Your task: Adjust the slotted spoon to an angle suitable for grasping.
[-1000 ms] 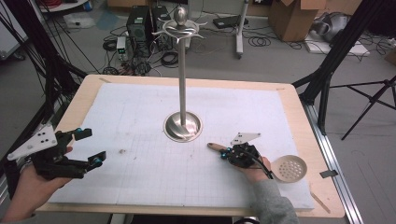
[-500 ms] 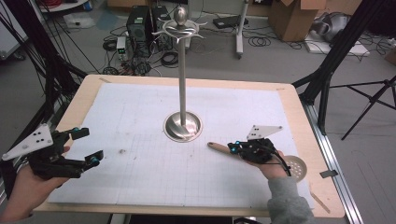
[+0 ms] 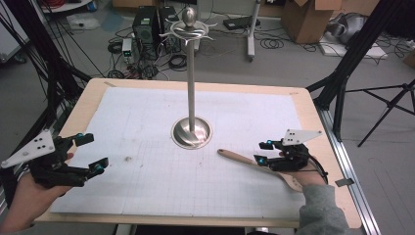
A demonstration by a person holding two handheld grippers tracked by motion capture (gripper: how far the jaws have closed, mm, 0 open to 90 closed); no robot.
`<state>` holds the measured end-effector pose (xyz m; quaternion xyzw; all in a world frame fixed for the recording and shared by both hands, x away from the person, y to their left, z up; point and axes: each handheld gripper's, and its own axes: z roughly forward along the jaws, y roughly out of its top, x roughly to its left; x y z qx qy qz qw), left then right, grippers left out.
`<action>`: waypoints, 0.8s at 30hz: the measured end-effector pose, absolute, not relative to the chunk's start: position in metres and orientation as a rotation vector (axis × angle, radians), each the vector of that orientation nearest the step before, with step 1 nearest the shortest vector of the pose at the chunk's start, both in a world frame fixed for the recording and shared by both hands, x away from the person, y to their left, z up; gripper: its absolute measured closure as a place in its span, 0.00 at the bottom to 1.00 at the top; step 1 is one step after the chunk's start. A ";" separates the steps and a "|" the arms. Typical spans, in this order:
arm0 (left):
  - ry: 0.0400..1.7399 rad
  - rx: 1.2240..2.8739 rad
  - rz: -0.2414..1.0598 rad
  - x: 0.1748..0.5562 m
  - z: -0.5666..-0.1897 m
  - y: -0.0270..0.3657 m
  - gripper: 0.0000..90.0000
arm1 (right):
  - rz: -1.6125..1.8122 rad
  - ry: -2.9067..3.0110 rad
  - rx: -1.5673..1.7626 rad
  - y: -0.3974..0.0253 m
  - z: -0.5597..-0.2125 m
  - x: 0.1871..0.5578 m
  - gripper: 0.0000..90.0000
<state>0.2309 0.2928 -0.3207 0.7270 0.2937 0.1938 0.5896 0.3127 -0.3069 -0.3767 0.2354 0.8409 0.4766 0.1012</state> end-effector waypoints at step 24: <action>0.693 1.713 0.442 0.234 -0.326 0.288 0.09 | 1.405 2.483 0.725 -0.364 -0.384 0.301 0.14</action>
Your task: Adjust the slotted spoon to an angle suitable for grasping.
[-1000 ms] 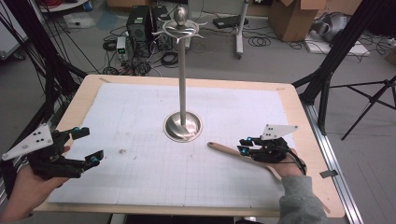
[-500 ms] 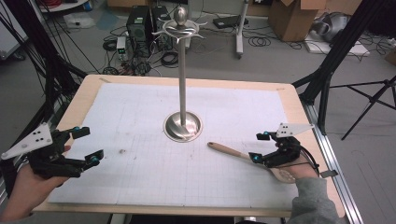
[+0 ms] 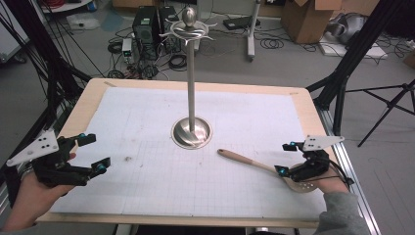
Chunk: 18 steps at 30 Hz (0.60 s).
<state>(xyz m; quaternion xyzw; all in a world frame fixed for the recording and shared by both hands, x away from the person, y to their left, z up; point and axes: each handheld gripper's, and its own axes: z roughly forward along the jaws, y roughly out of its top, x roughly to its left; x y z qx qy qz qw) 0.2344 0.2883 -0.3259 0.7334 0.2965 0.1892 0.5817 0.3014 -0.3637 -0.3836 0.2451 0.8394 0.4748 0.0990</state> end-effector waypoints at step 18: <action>0.687 1.712 0.436 0.235 -0.326 0.285 0.09 | 1.368 2.529 0.657 -0.354 -0.379 0.301 0.13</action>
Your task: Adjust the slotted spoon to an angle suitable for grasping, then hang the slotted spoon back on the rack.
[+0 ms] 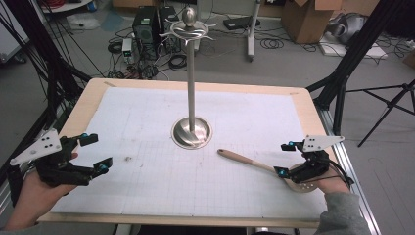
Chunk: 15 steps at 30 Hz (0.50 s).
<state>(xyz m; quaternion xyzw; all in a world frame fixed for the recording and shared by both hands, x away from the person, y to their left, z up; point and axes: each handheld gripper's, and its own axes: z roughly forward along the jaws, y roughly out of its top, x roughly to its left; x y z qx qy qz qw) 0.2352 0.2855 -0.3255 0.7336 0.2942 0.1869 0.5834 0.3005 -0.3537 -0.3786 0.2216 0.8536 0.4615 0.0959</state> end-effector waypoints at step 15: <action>0.686 1.723 0.428 0.238 -0.328 0.283 0.09 | 1.276 2.587 0.638 -0.346 -0.384 0.306 0.13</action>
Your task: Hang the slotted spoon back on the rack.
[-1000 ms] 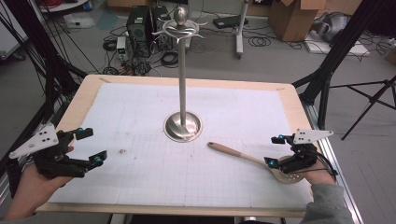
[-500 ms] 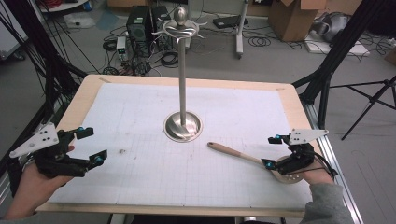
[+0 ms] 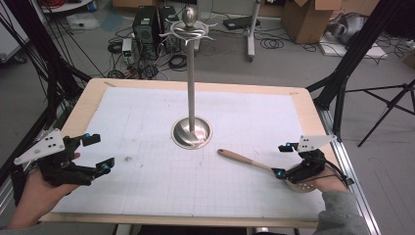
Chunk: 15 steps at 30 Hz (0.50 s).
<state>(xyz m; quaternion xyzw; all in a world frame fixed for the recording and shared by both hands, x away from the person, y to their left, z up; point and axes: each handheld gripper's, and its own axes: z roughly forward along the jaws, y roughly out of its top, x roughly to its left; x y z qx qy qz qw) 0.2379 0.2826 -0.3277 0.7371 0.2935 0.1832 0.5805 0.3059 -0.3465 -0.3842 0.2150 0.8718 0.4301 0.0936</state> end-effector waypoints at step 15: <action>0.682 1.730 0.422 0.238 -0.329 0.281 0.09 | 1.140 2.702 0.587 -0.331 -0.393 0.315 0.20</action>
